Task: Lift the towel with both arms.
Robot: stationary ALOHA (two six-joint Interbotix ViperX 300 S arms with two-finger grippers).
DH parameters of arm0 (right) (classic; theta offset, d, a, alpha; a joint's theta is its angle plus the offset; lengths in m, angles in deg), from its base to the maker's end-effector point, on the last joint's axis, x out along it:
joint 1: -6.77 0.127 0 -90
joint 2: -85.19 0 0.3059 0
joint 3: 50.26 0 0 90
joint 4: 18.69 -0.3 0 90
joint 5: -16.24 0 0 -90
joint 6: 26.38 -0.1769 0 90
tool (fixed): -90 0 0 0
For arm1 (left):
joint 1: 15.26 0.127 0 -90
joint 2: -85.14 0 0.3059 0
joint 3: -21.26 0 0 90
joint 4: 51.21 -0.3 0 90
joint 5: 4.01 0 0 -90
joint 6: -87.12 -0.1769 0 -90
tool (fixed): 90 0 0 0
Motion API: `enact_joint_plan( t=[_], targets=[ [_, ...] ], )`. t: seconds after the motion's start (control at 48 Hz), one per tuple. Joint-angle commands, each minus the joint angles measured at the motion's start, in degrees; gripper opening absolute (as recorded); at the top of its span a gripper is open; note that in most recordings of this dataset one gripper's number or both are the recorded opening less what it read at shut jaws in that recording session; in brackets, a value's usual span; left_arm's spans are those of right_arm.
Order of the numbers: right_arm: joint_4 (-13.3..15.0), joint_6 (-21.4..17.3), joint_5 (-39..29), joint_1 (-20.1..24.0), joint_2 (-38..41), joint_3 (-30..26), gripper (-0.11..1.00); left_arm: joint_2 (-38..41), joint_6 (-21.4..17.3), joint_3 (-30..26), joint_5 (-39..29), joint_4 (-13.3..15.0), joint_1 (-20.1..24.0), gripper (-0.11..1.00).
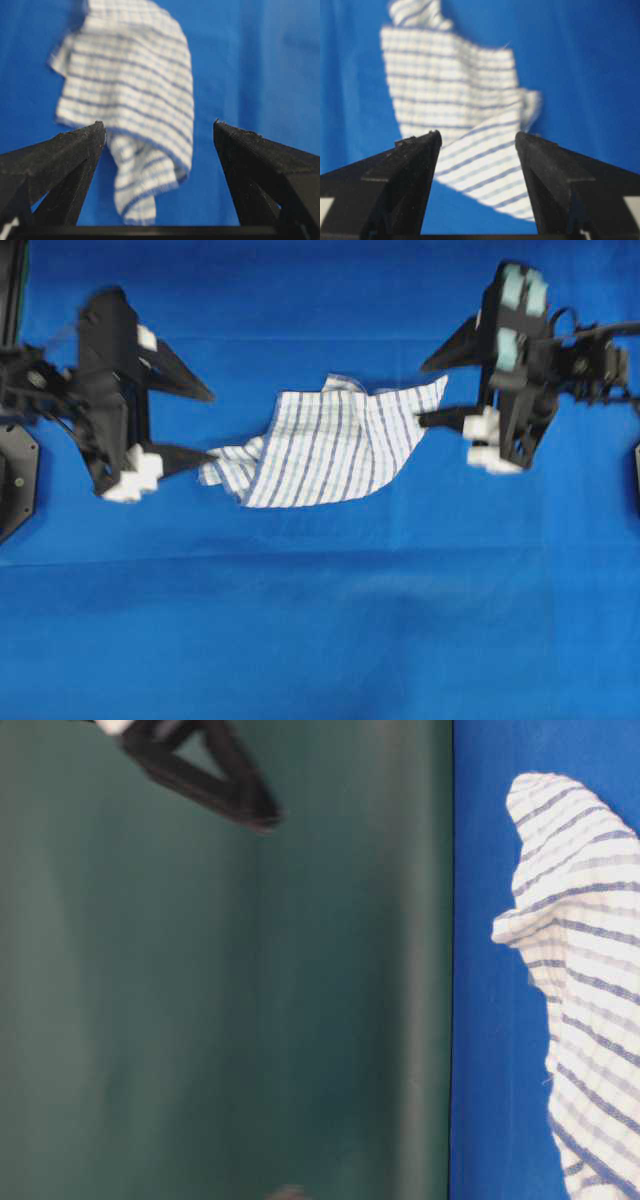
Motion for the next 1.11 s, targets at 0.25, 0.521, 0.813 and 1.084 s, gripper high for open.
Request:
enact_joint_plan(
  t=[0.25,0.521,0.813,1.084],
  targets=[
    [-0.1,-0.2,10.4,1.3,9.0,4.5,0.64,12.1,0.0,5.4,12.6,-0.1,-2.3,0.93],
    [-0.1,-0.2,15.6,2.5,19.2,5.1,0.64,22.6,0.0,4.7,15.2,0.0,-2.4,0.93],
    [0.0,-0.1,23.2,2.3,26.8,4.6,0.64,28.6,0.0,4.1,19.7,0.0,-2.3,0.93],
    [0.0,-0.1,25.2,1.4,30.0,3.9,0.64,29.3,0.0,4.1,20.3,0.0,-2.4,0.92]
  ],
)
